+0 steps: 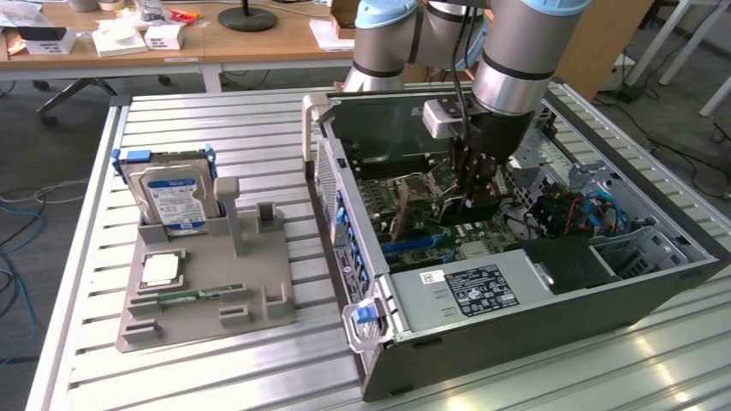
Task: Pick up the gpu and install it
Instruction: 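Insert the gpu into the slot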
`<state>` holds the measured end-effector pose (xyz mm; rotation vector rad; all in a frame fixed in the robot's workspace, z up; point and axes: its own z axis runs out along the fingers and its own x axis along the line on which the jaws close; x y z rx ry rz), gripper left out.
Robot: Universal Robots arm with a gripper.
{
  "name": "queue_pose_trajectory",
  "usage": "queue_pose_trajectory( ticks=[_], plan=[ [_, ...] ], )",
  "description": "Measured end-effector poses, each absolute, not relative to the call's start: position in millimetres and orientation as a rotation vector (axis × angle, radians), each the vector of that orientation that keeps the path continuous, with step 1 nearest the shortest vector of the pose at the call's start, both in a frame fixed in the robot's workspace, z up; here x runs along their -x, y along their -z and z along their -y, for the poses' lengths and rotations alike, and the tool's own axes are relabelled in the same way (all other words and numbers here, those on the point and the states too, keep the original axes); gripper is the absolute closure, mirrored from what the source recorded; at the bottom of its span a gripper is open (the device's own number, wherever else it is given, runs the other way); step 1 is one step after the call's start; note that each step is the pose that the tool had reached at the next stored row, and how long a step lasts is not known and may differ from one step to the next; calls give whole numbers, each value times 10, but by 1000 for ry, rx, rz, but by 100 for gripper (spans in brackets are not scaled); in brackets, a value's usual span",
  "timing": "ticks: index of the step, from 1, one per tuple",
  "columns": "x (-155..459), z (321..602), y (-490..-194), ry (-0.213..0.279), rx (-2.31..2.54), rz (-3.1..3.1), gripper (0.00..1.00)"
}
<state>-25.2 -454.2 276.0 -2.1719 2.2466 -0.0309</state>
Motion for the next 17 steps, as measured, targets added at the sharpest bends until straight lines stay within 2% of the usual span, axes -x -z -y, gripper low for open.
queue_pose_trajectory(
  ticks=[17],
  plan=[
    [326,4542,-2760,31,2172,-2247,74]
  ],
)
